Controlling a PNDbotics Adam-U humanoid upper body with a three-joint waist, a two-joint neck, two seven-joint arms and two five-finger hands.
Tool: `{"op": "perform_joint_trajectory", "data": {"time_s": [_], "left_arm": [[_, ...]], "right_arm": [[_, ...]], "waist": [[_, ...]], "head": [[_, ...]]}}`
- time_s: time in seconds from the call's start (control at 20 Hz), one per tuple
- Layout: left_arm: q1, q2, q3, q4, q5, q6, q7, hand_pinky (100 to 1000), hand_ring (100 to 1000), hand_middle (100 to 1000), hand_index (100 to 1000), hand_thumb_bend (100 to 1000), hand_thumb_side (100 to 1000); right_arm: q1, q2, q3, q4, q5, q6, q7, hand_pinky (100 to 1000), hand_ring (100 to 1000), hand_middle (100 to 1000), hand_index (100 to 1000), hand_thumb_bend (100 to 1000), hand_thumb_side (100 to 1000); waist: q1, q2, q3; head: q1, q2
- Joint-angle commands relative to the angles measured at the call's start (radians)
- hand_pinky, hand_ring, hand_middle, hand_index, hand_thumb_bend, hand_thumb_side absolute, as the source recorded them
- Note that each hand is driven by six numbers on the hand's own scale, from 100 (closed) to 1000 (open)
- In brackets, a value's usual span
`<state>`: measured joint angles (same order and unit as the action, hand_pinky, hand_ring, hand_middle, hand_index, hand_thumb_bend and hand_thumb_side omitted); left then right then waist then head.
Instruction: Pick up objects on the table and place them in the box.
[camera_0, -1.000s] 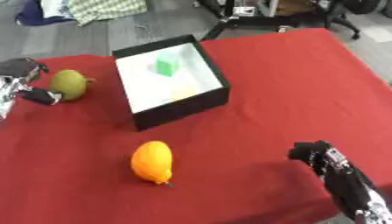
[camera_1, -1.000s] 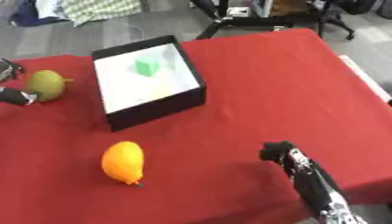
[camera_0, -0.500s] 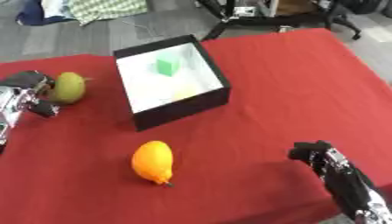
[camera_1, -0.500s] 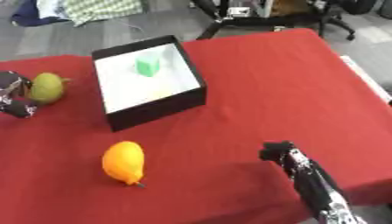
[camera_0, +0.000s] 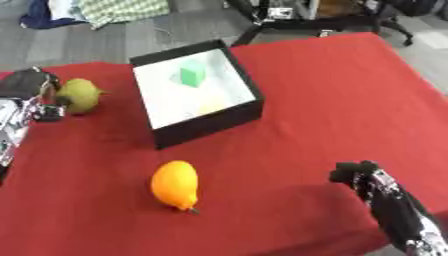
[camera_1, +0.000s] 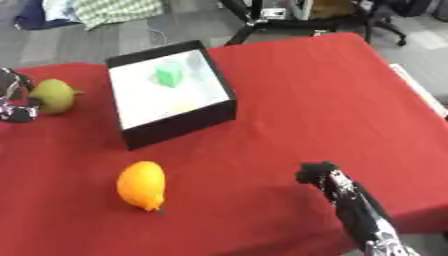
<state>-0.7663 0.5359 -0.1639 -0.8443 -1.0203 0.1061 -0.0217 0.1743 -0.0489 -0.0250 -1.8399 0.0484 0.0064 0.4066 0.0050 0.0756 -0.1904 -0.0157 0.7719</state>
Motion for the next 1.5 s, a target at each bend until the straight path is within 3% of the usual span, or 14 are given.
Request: {"op": "perform_joint_trajectory", "data": {"time_s": [0.05,0.35,0.55,0.8,1.15,1.2,1.25,1.3,1.35,1.4,1.5], "left_arm": [[-0.037,0.045,-0.002,-0.058,0.057,-0.006,0.015,709,483,383,584,100,126],[-0.100,0.084,-0.020,-0.190,0.192,0.002,-0.007,711,477,375,578,100,145],[-0.139,0.068,-0.063,-0.268,0.240,-0.012,-0.046,714,483,380,582,100,139],[-0.162,0.000,-0.142,-0.323,0.197,-0.062,-0.129,719,499,400,598,100,123],[-0.151,-0.107,-0.211,-0.279,0.103,-0.135,-0.209,728,540,485,679,100,160],[-0.149,-0.115,-0.216,-0.271,0.087,-0.144,-0.218,733,562,539,738,128,254],[-0.146,-0.122,-0.220,-0.265,0.071,-0.152,-0.226,735,569,551,750,149,280],[-0.143,-0.128,-0.224,-0.259,0.055,-0.158,-0.233,745,602,609,829,384,585],[-0.140,-0.132,-0.227,-0.254,0.043,-0.163,-0.240,748,611,609,829,384,585],[-0.137,-0.133,-0.228,-0.251,0.039,-0.166,-0.244,752,625,655,886,502,739],[-0.130,-0.129,-0.225,-0.256,0.037,-0.168,-0.240,755,633,674,903,511,796]], "right_arm": [[0.001,-0.010,-0.005,-0.010,0.006,-0.003,0.001,1000,801,699,798,100,1000],[0.005,-0.010,-0.004,-0.010,0.008,-0.003,0.001,1000,801,699,798,100,1000],[0.007,-0.012,-0.003,-0.009,0.007,-0.005,0.003,1000,801,699,798,100,1000],[0.006,-0.013,-0.002,-0.009,0.002,-0.008,0.006,1000,801,699,798,100,1000],[0.000,-0.011,-0.001,-0.009,-0.002,-0.009,0.008,1000,801,699,798,100,1000],[-0.001,-0.011,0.000,-0.009,-0.003,-0.008,0.008,1000,801,699,798,100,1000],[-0.002,-0.011,0.000,-0.009,-0.003,-0.008,0.008,1000,801,699,798,100,1000],[-0.003,-0.011,0.001,-0.009,-0.004,-0.008,0.009,1000,801,699,798,100,1000],[-0.003,-0.012,0.001,-0.009,-0.005,-0.009,0.009,1000,801,699,798,100,1000],[-0.003,-0.012,0.000,-0.009,-0.005,-0.009,0.009,1000,801,698,798,100,1000],[-0.004,-0.012,-0.001,-0.009,-0.005,-0.009,0.008,1000,801,698,798,100,1000]], "waist": [[-0.002,-0.015,0.002],[-0.001,-0.018,0.003],[-0.002,-0.022,0.002],[-0.004,-0.023,-0.006],[-0.005,-0.018,-0.017],[-0.005,-0.018,-0.018],[-0.005,-0.018,-0.018],[-0.004,-0.018,-0.018],[-0.004,-0.018,-0.018],[-0.004,-0.018,-0.019],[-0.004,-0.018,-0.018]], "head": [[-0.002,-0.002],[0.000,-0.002],[0.005,-0.002],[0.009,-0.002],[0.011,-0.002],[0.012,-0.002],[0.013,-0.002],[0.012,-0.002],[0.012,-0.002],[0.011,-0.002],[0.010,-0.002]]}}
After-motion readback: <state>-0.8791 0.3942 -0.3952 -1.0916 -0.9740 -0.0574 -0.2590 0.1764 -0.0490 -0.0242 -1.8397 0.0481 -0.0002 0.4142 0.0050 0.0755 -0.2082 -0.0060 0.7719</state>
